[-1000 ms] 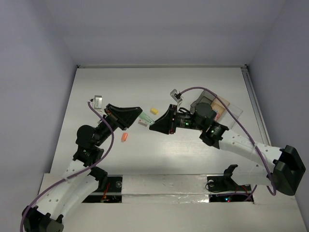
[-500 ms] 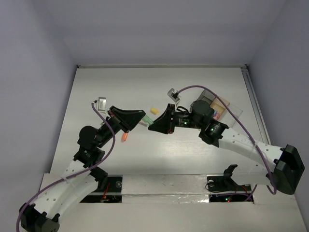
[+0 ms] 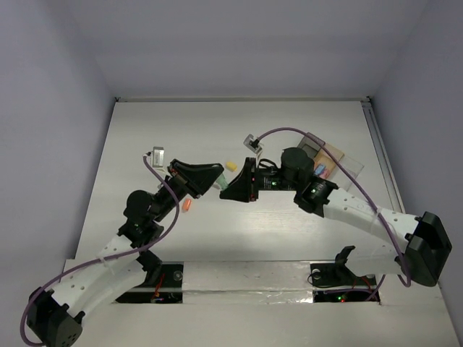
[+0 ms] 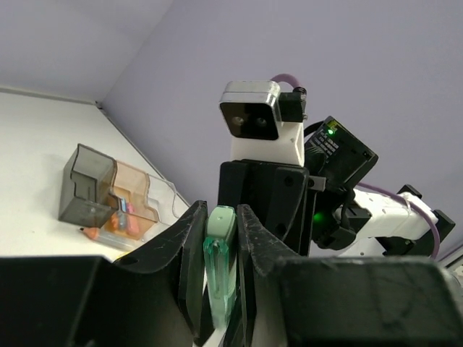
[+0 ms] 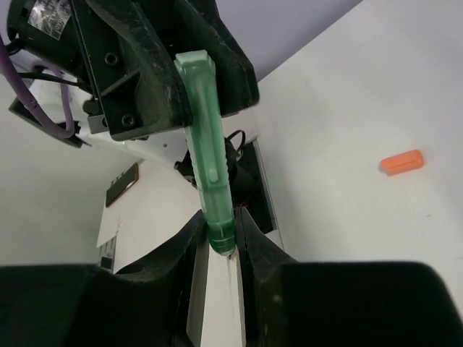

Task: Sort the stationery into containers
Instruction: Close the pen cap on the pen.

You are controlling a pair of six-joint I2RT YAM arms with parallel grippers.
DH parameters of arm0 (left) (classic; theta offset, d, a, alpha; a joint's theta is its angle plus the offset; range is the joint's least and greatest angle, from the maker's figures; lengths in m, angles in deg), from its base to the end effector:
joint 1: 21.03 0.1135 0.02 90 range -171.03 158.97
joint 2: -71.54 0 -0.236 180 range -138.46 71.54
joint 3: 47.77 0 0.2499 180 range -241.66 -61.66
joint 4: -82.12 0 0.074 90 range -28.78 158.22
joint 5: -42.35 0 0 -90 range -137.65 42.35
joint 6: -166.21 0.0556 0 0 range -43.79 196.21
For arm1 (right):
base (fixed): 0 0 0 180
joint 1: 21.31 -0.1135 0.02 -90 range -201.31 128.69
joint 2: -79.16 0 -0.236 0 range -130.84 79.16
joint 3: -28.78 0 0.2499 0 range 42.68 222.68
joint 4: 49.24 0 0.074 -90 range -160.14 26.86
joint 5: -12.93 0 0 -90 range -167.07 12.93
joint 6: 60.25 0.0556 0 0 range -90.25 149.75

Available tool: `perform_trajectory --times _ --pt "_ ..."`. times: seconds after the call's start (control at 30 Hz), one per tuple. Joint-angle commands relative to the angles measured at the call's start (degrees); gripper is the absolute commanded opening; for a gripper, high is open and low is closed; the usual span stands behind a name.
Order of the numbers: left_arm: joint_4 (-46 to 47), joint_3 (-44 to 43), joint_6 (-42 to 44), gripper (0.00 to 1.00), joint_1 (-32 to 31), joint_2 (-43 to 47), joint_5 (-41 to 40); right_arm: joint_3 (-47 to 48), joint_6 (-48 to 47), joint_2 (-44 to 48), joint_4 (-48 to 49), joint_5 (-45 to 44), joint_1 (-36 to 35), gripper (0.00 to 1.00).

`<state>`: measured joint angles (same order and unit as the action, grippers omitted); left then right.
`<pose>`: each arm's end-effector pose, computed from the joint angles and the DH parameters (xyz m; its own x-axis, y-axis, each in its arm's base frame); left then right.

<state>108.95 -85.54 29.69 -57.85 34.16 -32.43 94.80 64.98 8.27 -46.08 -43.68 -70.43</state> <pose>0.1481 -0.1291 0.3169 -0.3033 -0.6476 -0.6990 0.7922 0.2363 -0.5626 0.1811 0.2560 0.3117 -0.5878 0.0569 -0.8070 -0.7985 0.1196 0.5900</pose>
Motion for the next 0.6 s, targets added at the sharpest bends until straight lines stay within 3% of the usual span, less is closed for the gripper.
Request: perform_trajectory --times 0.0,0.17,0.43,0.47,0.5,0.57 --pt "-6.5 3.6 -0.9 0.0 -6.5 -4.2 10.8 8.5 0.7 -1.4 15.6 -8.2 0.6 0.0" --pt "-10.0 2.4 1.4 0.0 -7.0 -3.0 8.0 9.5 -1.6 0.1 14.6 -10.9 1.7 0.0" --pt "-17.0 0.5 3.9 0.0 -7.0 -0.9 4.0 2.2 -2.9 6.4 13.9 -16.6 3.9 0.0" --pt "-17.4 0.2 4.2 0.01 -7.0 -0.8 3.8 1.8 -2.9 7.3 13.8 -17.0 4.5 0.0" --pt "-18.5 -0.1 4.9 0.1 -7.0 -0.6 3.2 1.2 -2.8 7.5 13.8 -17.5 5.1 0.0" --pt "-19.5 -0.9 5.5 0.18 -7.0 -0.3 2.7 -0.1 -2.6 8.3 13.8 -18.4 5.7 0.0"
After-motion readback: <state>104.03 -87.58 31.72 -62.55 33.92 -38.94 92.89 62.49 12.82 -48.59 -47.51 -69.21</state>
